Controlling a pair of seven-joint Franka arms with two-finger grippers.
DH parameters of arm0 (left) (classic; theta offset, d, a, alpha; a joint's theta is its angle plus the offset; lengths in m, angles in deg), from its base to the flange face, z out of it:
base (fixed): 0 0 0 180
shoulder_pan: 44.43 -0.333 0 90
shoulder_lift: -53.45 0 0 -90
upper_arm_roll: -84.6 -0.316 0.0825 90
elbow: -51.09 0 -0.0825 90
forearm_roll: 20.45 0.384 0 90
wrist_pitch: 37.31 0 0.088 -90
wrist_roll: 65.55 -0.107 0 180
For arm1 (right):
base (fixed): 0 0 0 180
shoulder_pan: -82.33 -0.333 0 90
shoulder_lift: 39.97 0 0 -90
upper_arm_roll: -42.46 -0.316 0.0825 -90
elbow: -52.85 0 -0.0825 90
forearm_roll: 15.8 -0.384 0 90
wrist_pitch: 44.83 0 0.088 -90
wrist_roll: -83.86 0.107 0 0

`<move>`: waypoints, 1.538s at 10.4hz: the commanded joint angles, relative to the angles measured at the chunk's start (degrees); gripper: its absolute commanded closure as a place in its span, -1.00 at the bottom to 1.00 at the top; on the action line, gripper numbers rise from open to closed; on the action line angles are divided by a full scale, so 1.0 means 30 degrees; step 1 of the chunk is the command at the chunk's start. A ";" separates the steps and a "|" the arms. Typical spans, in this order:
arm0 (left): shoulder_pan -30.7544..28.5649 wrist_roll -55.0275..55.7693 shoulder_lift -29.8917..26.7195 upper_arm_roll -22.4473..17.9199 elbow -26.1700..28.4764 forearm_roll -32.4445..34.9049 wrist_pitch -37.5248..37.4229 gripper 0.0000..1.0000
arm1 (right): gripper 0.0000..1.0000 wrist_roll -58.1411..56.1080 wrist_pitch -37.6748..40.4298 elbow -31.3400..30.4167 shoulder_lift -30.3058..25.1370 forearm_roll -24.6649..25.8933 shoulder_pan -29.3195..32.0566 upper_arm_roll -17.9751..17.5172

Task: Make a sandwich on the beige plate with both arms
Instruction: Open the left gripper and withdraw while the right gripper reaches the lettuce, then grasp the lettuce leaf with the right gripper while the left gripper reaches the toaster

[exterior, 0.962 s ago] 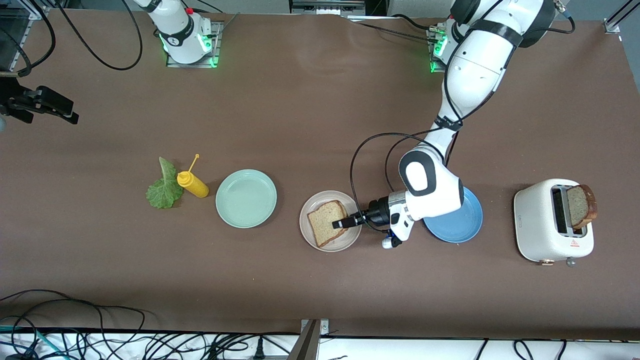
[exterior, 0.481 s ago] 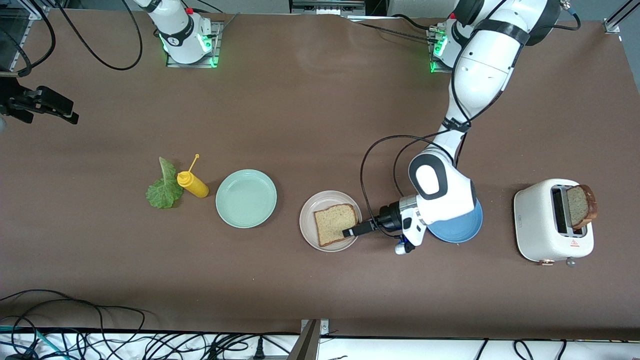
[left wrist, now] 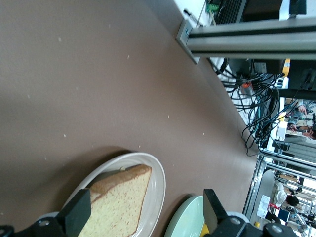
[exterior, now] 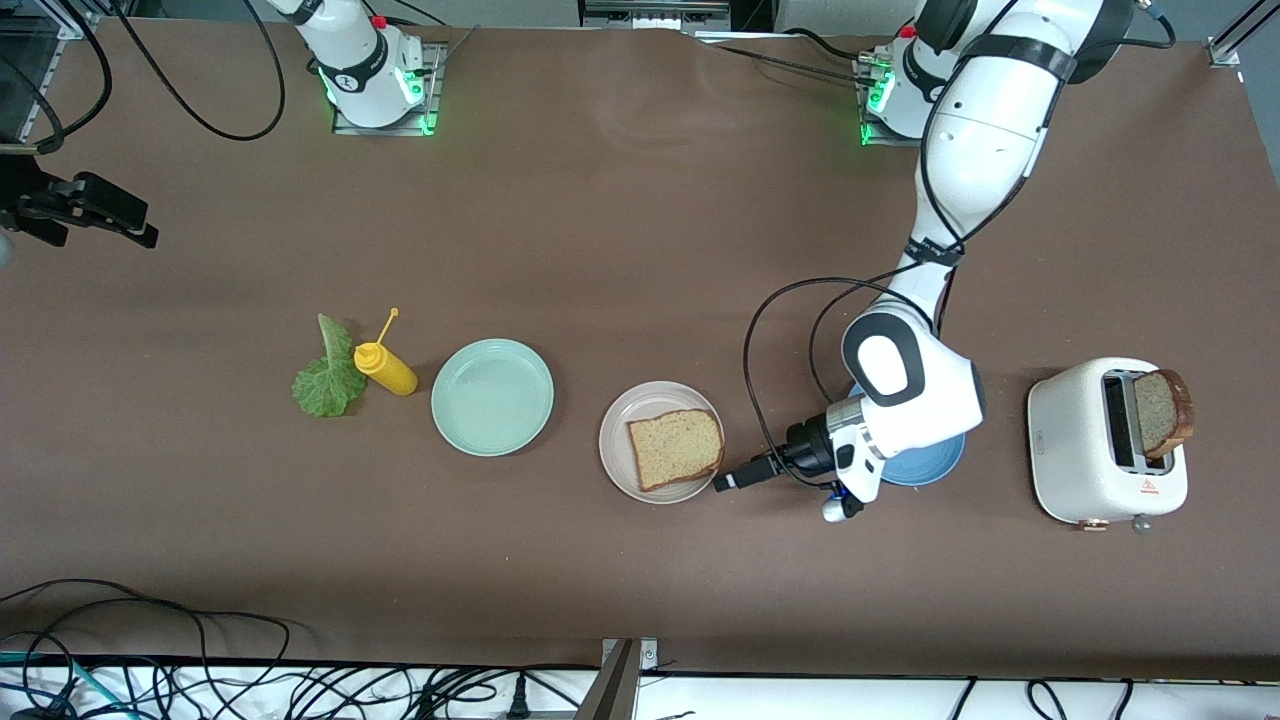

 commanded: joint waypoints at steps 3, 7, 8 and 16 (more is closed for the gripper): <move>-0.0651 0.0367 -0.1422 -0.1046 0.0846 0.2817 0.0047 -1.00 | -1.00 -0.0583 0.0608 0.0407 0.2922 -0.0334 0.0237 0.0145; -0.1530 0.3351 -0.3532 -0.1954 0.2048 0.9226 -0.0100 -1.00 | -1.00 -0.1349 -0.4023 -0.2591 0.3401 -0.0015 0.0268 0.0117; -0.1793 0.3998 -0.3970 -0.2103 0.2136 1.0955 -0.0245 -1.00 | -1.00 -0.1350 -0.5902 -0.4262 0.3401 -0.0015 0.0240 0.0088; -0.4666 0.4532 -0.9008 -0.2104 0.4890 2.1509 -0.5450 -1.00 | -1.00 -0.1438 -1.5674 -1.2657 0.5412 0.0132 -0.0200 0.0000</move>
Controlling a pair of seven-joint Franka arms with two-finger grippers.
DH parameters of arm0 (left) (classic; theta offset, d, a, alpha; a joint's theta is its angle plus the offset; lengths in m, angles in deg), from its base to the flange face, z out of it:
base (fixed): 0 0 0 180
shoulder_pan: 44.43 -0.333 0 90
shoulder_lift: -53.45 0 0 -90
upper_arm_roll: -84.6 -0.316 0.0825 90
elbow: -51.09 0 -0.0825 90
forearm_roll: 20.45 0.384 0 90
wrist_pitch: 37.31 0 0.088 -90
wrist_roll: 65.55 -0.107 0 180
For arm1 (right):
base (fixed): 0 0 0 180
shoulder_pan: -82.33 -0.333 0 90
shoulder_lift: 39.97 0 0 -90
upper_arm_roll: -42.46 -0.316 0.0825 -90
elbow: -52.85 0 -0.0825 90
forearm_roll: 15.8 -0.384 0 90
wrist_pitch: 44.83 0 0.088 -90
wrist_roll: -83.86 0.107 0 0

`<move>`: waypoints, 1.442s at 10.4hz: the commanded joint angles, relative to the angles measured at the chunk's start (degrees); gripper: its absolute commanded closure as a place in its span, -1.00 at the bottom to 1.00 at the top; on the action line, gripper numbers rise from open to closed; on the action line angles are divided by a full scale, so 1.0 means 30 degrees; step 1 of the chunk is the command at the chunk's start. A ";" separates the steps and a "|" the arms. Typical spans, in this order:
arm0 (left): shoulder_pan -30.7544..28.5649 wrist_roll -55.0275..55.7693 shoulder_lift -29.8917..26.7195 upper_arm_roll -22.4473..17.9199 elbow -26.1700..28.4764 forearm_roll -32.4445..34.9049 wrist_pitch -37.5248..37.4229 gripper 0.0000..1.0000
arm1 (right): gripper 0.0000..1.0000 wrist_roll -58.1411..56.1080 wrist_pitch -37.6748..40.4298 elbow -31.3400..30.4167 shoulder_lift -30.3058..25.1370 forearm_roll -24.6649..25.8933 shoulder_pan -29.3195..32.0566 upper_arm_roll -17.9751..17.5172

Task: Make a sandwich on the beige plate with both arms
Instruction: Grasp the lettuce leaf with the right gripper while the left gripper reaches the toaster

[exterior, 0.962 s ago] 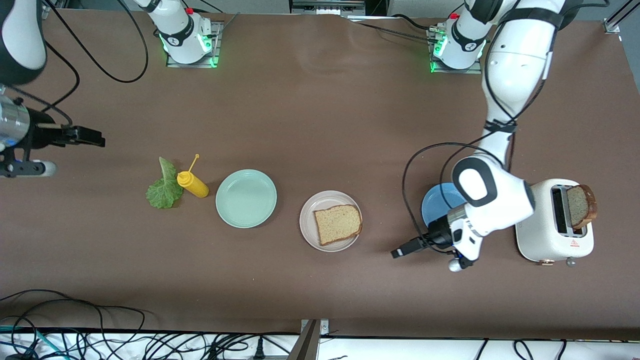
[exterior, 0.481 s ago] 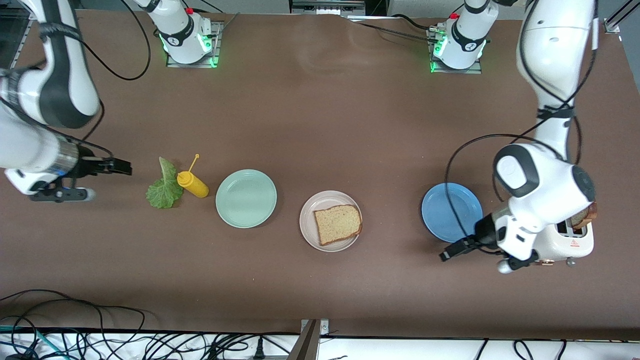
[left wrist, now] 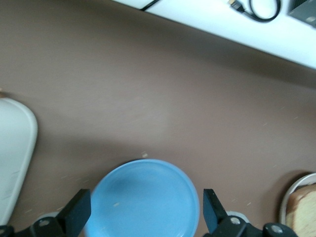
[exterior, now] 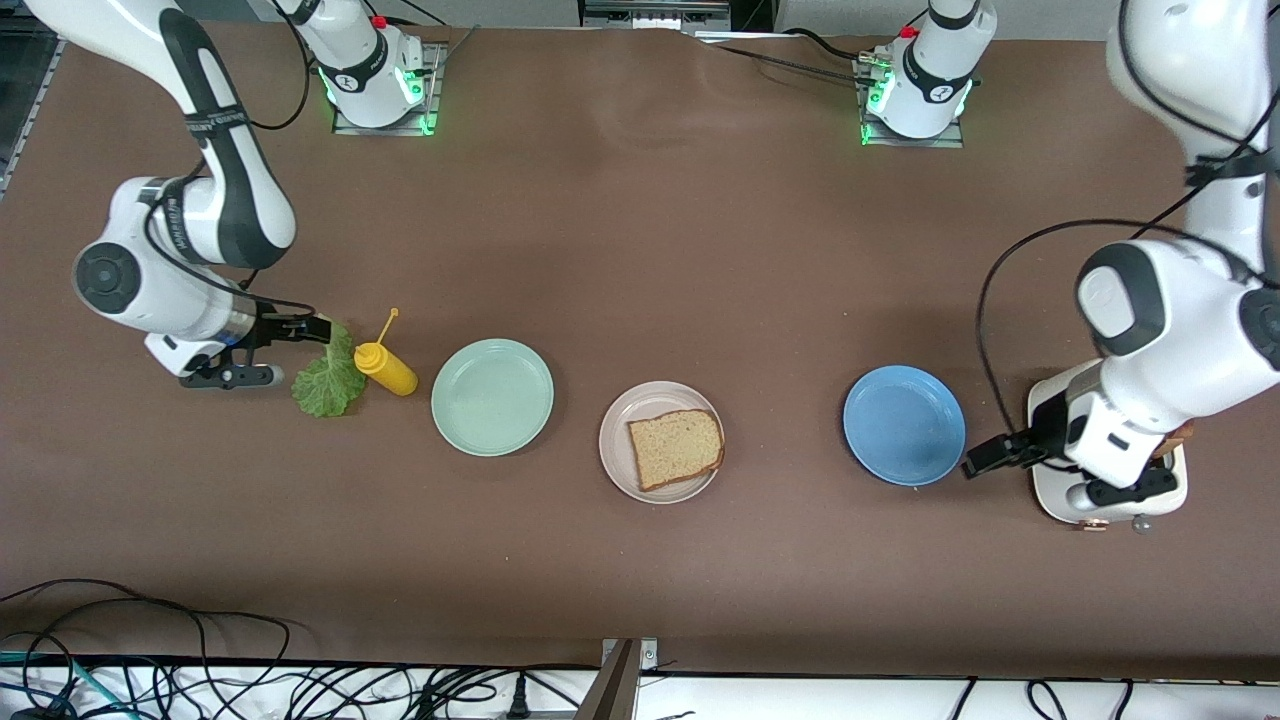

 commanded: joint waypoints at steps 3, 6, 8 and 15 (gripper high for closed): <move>-0.0240 0.0035 -0.2954 0.0081 0.0992 0.3714 -0.4108 -1.00 | -0.44 -0.0465 -0.1161 -0.0420 0.1737 0.0123 -0.0048 0.0058; -0.0648 -0.1478 -0.4332 0.0110 0.0992 0.3955 -0.6485 -1.00 | 1.00 -0.1492 -0.0985 -0.0332 0.1912 0.0036 0.0069 0.0087; -0.1233 -0.3121 -0.4483 0.0110 0.0934 0.4013 -0.6901 -1.00 | 1.00 -0.1492 -0.0985 -0.0303 0.1884 0.0036 0.0069 0.0087; -0.1970 -0.4715 -0.4160 0.0139 0.0670 0.5746 -0.6638 -1.00 | 1.00 -0.1521 0.5212 0.4665 0.1063 0.0036 0.0011 0.0087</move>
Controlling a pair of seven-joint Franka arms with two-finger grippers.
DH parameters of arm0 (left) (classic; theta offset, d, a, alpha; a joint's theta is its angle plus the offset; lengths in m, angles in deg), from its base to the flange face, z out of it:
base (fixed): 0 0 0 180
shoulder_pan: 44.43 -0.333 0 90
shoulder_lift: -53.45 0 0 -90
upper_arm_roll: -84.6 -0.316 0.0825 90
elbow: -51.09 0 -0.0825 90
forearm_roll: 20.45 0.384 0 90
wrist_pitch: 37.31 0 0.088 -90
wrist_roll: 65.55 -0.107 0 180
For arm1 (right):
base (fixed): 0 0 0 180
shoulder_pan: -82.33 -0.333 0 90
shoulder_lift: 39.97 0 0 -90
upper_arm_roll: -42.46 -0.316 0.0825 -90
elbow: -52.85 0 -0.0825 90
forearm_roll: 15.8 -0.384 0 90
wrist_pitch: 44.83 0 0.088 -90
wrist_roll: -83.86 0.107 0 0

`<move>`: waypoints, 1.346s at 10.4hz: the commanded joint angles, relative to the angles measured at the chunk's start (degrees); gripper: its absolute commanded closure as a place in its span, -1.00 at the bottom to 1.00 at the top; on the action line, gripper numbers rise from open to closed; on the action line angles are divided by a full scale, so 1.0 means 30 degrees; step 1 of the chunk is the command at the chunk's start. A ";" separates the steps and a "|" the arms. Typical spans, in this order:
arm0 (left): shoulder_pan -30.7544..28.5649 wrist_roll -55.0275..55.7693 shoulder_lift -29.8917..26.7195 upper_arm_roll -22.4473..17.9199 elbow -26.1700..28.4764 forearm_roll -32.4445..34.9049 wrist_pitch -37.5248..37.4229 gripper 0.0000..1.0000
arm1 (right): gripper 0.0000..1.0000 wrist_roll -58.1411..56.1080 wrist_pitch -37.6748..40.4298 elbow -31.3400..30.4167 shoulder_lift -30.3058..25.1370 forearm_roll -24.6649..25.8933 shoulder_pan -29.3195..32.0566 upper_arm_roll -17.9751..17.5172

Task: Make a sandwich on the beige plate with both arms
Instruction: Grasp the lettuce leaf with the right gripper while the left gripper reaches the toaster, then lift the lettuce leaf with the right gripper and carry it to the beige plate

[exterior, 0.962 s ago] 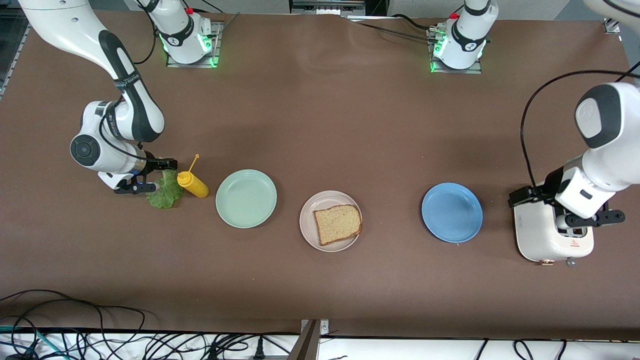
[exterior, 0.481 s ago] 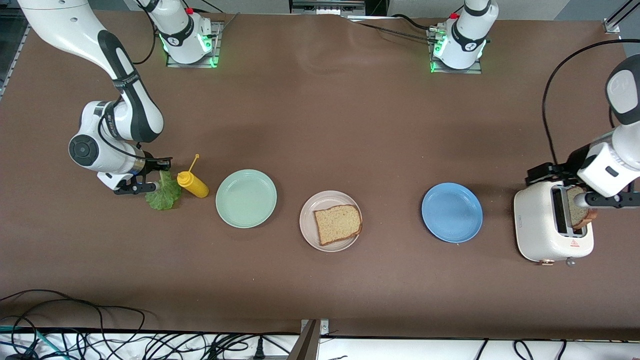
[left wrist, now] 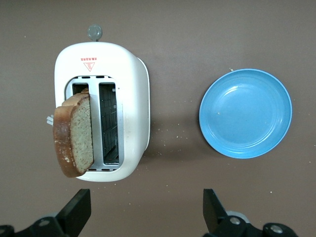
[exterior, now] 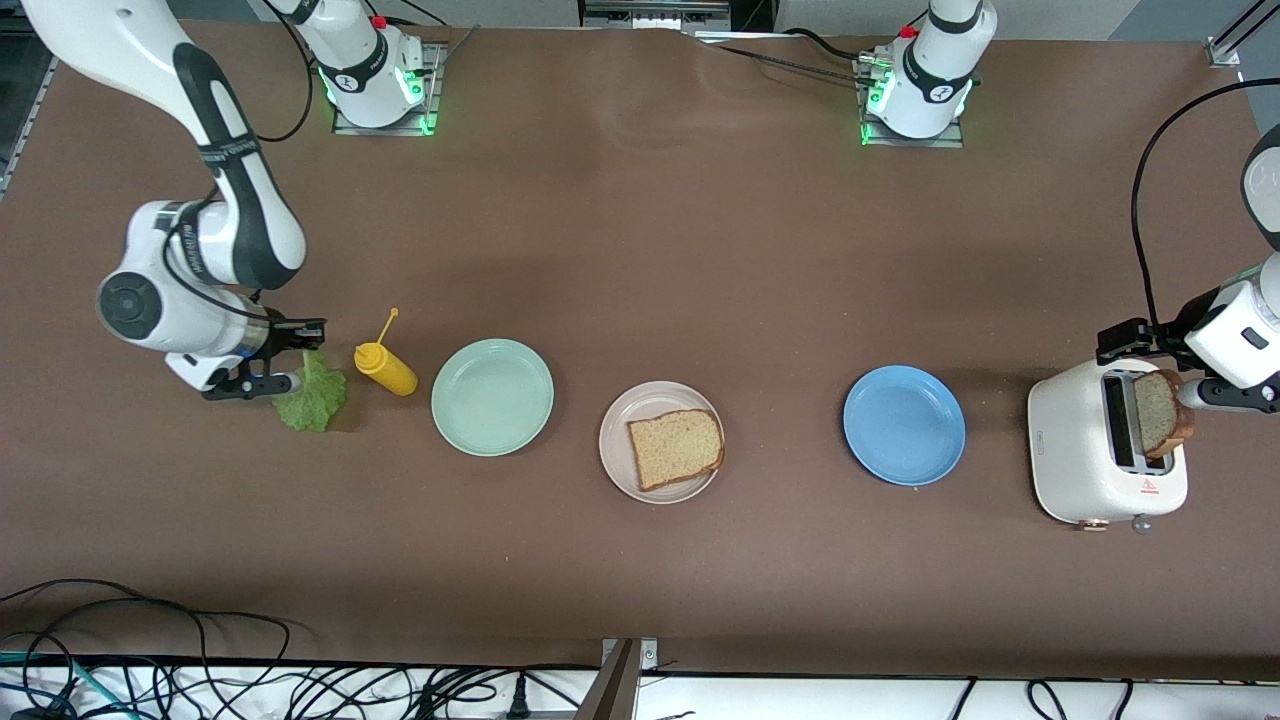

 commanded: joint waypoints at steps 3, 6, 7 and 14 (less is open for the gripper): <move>0.0134 0.1641 -0.0372 0.0411 0.0008 -0.0892 0.0145 -1.00 | 1.00 0.0038 0.7023 0.6483 -0.0105 -0.0185 -0.0156 -0.0037; -0.0248 0.1384 -0.0985 0.0735 0.0037 -0.1829 0.0145 -1.00 | 1.00 0.0038 0.8971 0.9919 -0.0105 -0.0274 -0.0916 -0.0095; -0.0016 0.1324 -0.1395 0.0678 0.0095 -0.1743 0.0145 -1.00 | 1.00 0.0735 0.9613 1.0885 -0.0105 -0.0274 -0.1528 -0.0124; 0.0280 0.0302 -0.3419 0.0677 0.0477 -0.1859 -0.1727 -1.00 | 1.00 1.8085 0.4921 1.1891 0.2404 -0.1553 -0.9055 -0.0095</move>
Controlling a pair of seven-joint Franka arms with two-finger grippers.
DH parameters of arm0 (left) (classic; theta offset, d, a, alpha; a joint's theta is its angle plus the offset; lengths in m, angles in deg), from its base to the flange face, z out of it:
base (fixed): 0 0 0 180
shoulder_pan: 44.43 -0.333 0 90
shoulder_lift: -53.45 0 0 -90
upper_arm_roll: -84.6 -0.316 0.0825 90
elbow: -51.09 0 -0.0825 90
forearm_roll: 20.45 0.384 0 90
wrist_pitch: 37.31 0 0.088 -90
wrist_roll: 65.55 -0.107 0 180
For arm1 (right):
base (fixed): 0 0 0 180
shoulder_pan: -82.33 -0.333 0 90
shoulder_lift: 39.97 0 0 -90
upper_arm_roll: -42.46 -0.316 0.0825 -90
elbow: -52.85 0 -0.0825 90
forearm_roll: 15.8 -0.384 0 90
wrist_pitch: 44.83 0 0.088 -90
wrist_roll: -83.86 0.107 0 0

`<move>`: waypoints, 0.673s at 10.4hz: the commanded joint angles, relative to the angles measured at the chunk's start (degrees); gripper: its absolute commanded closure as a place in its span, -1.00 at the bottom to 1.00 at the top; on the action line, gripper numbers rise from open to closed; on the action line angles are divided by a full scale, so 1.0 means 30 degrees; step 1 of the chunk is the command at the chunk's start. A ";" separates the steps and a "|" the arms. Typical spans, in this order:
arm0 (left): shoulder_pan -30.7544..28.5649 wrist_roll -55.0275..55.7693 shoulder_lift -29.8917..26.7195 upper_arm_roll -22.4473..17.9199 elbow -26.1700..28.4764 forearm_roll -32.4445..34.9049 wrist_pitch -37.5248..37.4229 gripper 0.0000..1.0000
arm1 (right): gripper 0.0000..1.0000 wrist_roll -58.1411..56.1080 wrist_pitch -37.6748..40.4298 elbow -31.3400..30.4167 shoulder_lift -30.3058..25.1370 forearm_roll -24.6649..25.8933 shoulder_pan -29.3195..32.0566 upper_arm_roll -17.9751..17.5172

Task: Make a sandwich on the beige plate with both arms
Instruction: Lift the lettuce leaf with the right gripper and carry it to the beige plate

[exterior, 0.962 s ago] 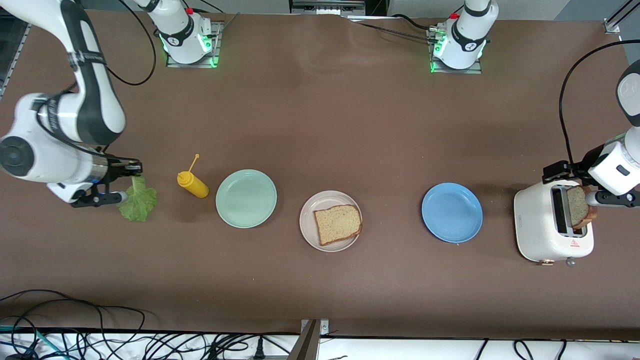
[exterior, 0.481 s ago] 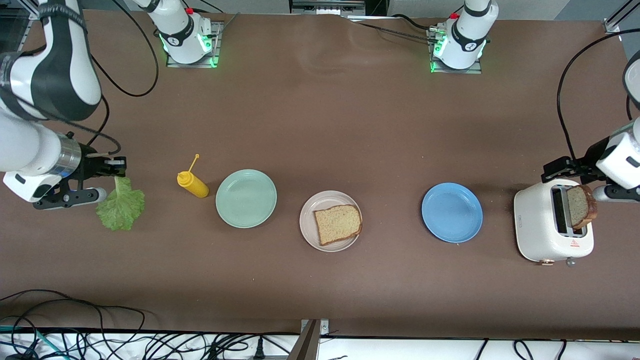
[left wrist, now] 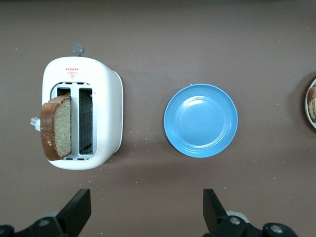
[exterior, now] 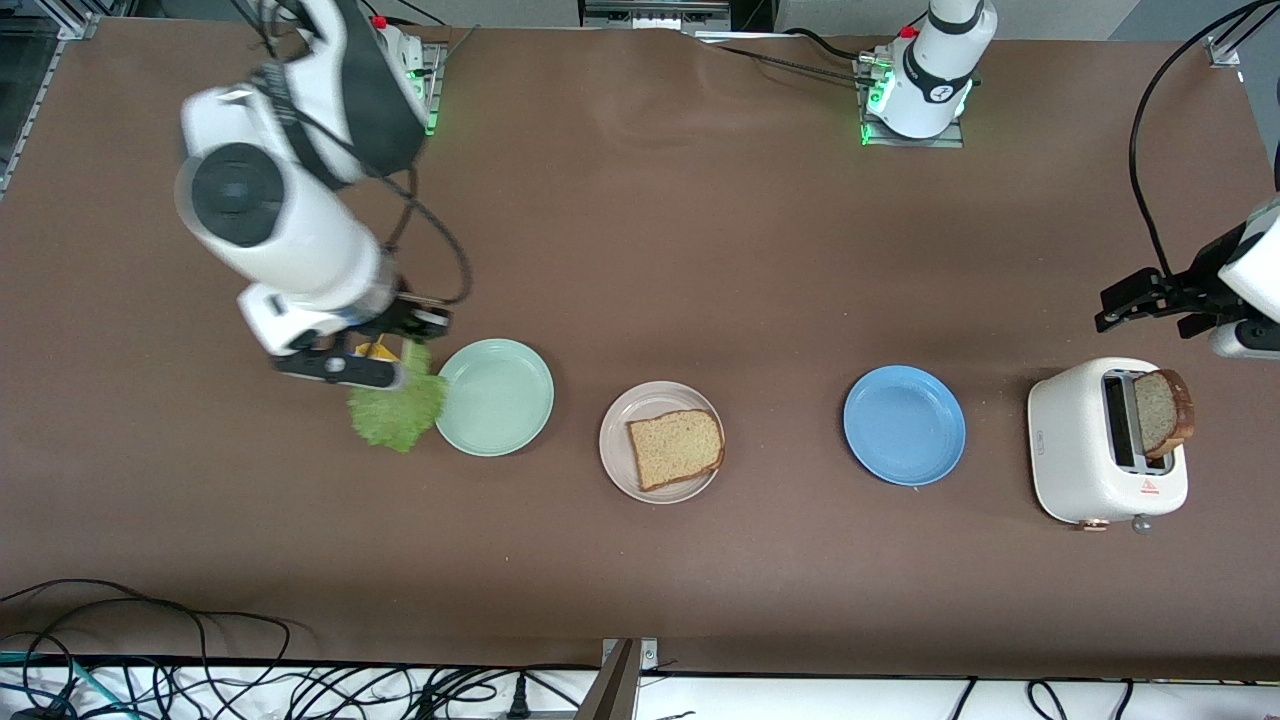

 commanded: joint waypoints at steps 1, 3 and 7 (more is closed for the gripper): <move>0.0077 -0.0913 -0.0870 -0.0055 0.0483 -0.0449 -0.0461 -1.00 | 1.00 0.5067 -0.3487 0.0691 0.2375 -0.1476 -0.1335 0.0250; 0.0253 -0.0972 -0.1018 -0.0084 0.0483 -0.0391 -0.0520 -1.00 | 1.00 1.0544 -0.7388 0.0691 0.4047 -0.2067 -0.2596 0.0250; 0.0253 -0.2320 -0.0933 -0.0054 0.0513 -0.0332 -0.0989 -1.00 | 1.00 1.7209 -1.6258 0.0691 0.8147 -0.2039 -0.4766 0.0279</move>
